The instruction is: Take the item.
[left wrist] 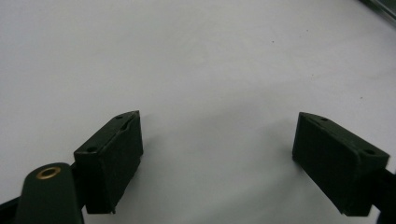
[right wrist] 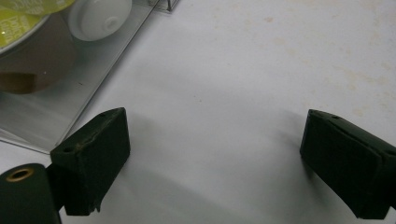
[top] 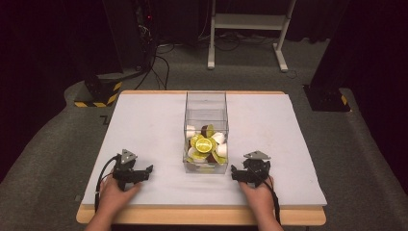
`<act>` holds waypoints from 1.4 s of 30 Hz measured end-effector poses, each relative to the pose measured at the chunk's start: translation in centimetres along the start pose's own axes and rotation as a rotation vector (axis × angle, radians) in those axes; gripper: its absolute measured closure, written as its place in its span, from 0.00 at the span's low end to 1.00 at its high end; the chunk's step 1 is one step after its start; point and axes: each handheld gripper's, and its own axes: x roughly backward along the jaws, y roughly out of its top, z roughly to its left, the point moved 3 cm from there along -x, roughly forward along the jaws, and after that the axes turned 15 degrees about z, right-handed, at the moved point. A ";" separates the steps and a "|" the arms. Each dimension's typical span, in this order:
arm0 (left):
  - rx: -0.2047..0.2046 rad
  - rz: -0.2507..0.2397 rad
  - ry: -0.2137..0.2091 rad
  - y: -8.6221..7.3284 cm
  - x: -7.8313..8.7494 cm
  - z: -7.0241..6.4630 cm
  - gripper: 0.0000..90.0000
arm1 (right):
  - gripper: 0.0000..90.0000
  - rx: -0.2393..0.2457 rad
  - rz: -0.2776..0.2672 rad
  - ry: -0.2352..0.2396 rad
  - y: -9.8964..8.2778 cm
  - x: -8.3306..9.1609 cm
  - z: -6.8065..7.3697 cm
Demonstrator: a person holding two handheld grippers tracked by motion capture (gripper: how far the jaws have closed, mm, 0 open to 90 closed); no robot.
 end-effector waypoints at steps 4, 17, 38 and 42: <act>0.000 0.001 0.000 0.0 0.0 0.0 0.18 | 0.09 0.000 0.000 0.000 0.0 0.0 0.0; -0.003 0.005 0.001 0.0 0.0 0.0 0.18 | 0.10 0.004 -0.003 -0.012 0.0 0.0 0.1; -0.002 0.004 0.001 0.0 0.0 0.0 0.18 | 0.11 0.014 -0.031 0.039 -0.2 1.1 -0.3; -0.003 0.005 0.001 0.0 0.0 0.0 0.18 | 0.11 0.019 -0.040 0.043 -0.3 1.5 -0.5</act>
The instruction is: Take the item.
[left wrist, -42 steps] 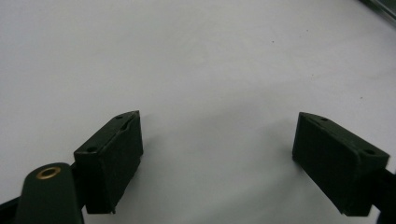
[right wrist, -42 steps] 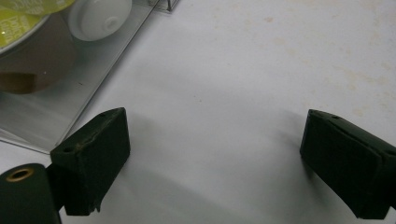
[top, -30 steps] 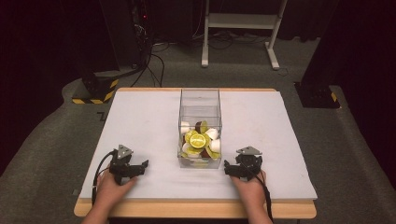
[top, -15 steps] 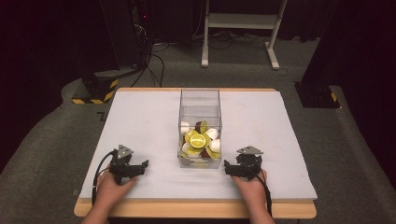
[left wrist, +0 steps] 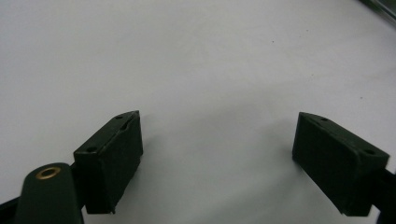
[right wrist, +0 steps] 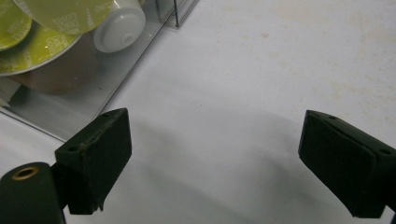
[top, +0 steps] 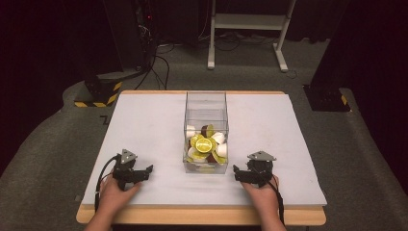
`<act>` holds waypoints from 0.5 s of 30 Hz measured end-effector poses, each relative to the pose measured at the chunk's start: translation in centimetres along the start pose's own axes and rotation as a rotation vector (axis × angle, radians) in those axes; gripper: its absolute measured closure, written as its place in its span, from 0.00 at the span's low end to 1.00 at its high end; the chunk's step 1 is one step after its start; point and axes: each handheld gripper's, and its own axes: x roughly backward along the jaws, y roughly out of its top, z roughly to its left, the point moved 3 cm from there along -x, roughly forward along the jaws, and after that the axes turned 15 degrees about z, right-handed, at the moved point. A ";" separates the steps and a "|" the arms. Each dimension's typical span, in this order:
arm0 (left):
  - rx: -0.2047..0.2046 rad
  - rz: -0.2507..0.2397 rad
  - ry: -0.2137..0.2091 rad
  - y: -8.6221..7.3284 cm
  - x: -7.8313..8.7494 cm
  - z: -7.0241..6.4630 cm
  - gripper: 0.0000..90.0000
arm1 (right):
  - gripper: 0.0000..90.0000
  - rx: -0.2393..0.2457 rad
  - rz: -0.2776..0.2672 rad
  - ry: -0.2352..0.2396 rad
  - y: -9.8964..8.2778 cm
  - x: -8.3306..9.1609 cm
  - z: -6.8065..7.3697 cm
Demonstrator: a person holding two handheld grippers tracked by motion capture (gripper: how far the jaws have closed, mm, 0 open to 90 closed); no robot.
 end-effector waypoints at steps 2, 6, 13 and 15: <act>0.001 -0.001 0.000 0.0 0.0 0.0 0.18 | 0.11 -0.001 -0.001 0.007 0.0 0.1 -0.1; 0.001 -0.001 0.000 0.0 0.0 0.0 0.18 | 0.11 0.001 -0.012 0.014 0.0 0.2 -0.3; 0.002 -0.001 -0.001 0.0 0.0 0.0 0.18 | 0.11 0.013 -0.020 0.016 0.0 0.3 -0.1; 0.000 0.000 0.000 0.0 0.0 0.0 0.18 | 0.11 0.014 -0.025 0.017 0.0 0.4 -0.1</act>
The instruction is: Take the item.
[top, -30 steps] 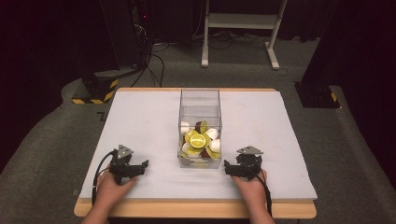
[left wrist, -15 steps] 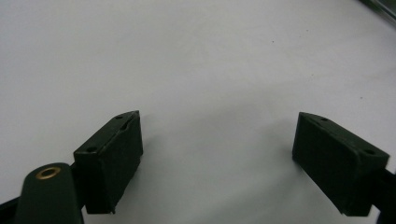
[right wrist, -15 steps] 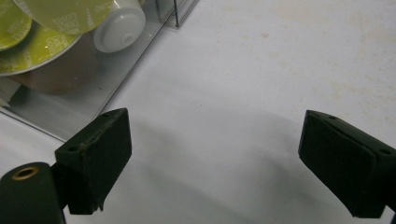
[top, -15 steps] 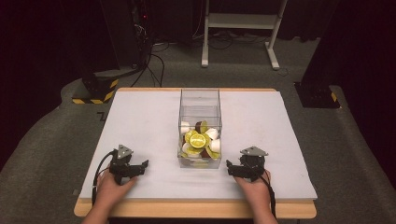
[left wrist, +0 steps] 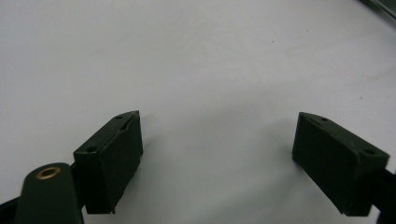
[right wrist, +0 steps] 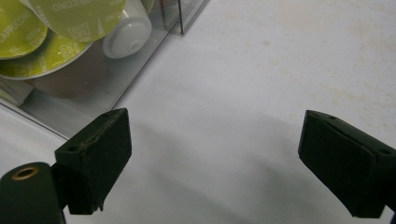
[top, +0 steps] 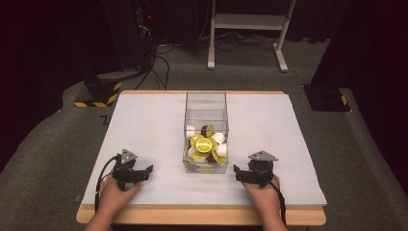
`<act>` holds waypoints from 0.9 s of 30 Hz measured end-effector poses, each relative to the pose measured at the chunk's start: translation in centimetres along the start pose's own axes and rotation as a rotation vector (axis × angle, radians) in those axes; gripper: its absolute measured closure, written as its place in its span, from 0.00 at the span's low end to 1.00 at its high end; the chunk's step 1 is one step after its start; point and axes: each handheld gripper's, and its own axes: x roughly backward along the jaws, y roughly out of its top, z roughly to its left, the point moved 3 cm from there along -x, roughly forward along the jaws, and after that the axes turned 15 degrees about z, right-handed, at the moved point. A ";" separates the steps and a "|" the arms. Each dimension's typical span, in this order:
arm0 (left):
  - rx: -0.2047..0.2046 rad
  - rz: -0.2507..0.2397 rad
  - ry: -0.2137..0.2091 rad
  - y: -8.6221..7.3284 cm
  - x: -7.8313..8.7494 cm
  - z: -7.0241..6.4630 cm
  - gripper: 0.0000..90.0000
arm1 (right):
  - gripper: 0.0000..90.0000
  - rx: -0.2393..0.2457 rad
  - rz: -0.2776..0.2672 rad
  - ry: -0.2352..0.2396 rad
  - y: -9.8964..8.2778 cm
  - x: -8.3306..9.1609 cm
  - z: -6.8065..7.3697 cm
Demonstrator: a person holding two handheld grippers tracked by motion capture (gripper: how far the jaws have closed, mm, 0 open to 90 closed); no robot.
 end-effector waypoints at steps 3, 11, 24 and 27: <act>0.001 -0.001 -0.001 0.0 0.0 0.0 0.18 | 0.11 0.012 -0.001 0.002 0.0 0.0 0.1; 0.000 0.000 0.000 0.0 0.0 0.0 0.18 | 0.11 0.020 -0.042 0.008 0.2 0.7 0.3; 0.000 0.001 0.000 0.0 0.0 0.0 0.18 | 0.13 0.035 -0.078 0.010 0.7 1.8 0.7; 0.000 0.000 0.000 0.0 0.0 0.0 0.18 | 0.13 0.056 -0.090 0.007 0.8 2.0 0.8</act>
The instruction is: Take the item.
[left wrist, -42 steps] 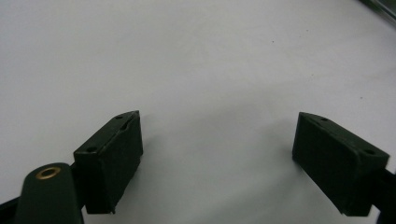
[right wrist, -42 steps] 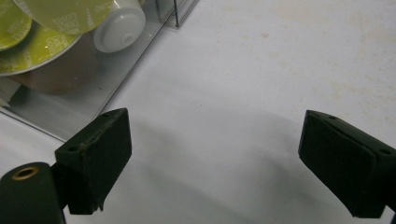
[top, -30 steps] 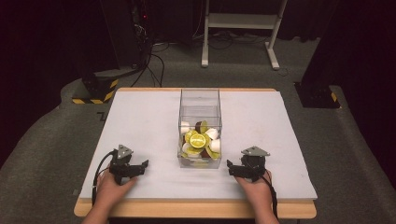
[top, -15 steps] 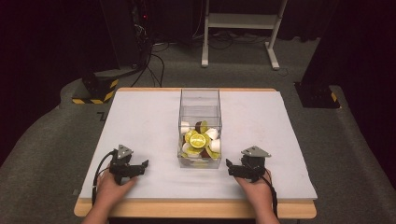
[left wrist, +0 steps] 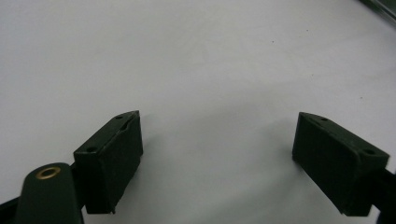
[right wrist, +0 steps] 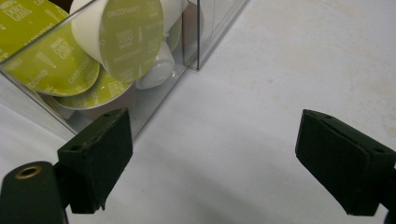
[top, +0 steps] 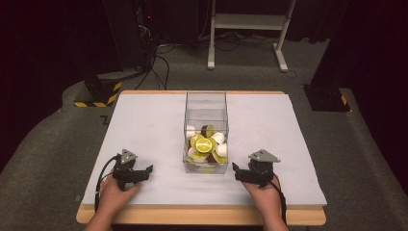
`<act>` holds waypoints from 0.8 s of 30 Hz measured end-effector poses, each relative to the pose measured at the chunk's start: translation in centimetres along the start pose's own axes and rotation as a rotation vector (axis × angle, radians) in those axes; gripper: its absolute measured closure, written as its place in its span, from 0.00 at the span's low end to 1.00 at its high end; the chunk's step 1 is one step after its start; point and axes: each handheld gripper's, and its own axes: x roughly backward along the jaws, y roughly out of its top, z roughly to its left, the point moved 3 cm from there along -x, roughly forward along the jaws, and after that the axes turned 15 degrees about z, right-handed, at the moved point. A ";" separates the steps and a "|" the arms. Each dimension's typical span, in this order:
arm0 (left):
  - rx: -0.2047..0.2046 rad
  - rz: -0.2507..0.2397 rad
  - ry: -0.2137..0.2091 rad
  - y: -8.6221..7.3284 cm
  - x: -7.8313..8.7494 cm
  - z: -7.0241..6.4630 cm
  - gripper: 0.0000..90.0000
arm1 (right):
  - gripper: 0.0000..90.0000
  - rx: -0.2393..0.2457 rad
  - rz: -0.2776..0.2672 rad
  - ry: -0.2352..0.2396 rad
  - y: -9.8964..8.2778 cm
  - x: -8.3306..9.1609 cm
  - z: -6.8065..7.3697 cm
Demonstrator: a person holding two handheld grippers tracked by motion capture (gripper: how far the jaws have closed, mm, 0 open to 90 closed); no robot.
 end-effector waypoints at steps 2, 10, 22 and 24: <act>0.000 0.000 0.000 0.0 0.0 0.0 0.18 | 0.13 -0.006 -0.003 0.006 0.0 0.1 0.0; 0.000 0.000 0.000 0.0 0.0 0.0 0.18 | 0.15 -0.009 -0.023 0.017 0.2 0.6 -0.2; 0.000 0.000 0.000 0.0 0.0 0.0 0.18 | 0.16 -0.011 -0.051 0.021 0.7 1.4 -0.3; 0.000 0.000 0.000 0.0 0.0 0.0 0.18 | 0.16 -0.010 -0.060 0.021 0.9 1.6 -0.2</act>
